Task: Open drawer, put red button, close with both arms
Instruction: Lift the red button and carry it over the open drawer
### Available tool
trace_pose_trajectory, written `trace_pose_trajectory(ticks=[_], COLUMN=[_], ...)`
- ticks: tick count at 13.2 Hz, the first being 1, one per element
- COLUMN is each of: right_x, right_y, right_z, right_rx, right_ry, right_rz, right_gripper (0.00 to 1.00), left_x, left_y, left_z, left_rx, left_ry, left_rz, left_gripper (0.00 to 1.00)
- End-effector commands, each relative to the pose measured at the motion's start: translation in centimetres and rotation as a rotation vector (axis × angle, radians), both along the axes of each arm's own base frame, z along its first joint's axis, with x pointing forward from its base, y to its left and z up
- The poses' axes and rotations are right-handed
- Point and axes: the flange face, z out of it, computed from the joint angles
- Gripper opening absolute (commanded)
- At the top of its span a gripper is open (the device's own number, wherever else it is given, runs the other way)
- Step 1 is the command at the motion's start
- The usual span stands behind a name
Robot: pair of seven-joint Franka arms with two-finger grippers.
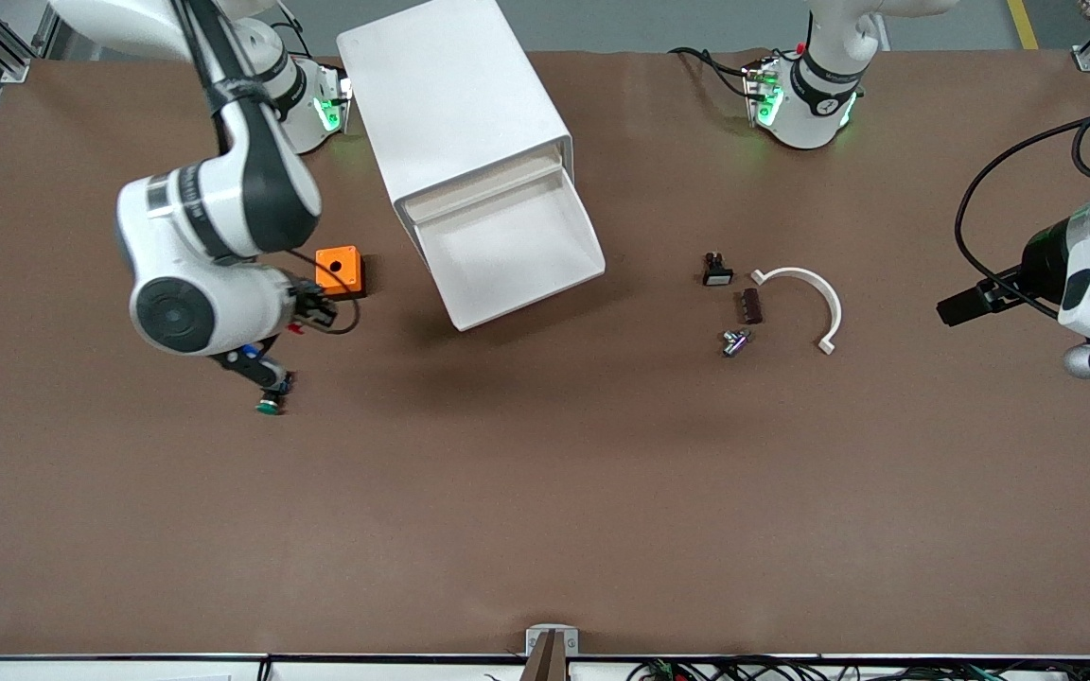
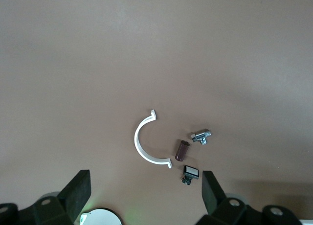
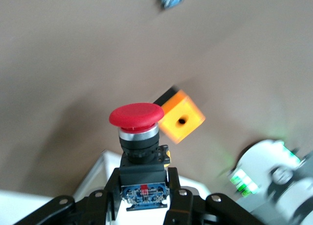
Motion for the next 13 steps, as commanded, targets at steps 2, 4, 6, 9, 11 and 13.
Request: trace_pose_trajectory(ticks=[2,4,6,9,11,13], right_x=[-3.0,-5.1,-5.5,-7.2,-6.8,-7.0], right_y=[8.5,13.3,16.8,21.3,21.7,22.4], right_z=[3.8,4.7,4.6,1.4,-0.2,-1.2], right_rx=[-0.032,-0.044,-0.009,-0.030,-0.040,-0.048], right_ry=[-0.031,-0.048,-0.099,-0.134,-0.147,-0.150], right_rz=[-0.179,-0.256,-0.401,-0.440,-0.482,-0.487], right_gripper=[0.28,0.28,0.28,0.28,0.28,0.28], left_x=[-0.2,-0.1,-0.3,-1.5,-2.6,-3.6], left_y=[-0.5,-0.3,0.6,1.7,1.9,2.6], left_z=[0.2,-0.1,0.5,2.5,2.6,2.2], left_rx=[0.011,0.020,0.016,0.004,-0.019,-0.051], left_ry=[-0.003,0.002,-0.006,-0.030,-0.023,-0.047], left_rz=[-0.027,-0.034,-0.027,-0.024,-0.087,-0.116], left_gripper=[1.00,1.00,1.00,1.00,1.00,1.00])
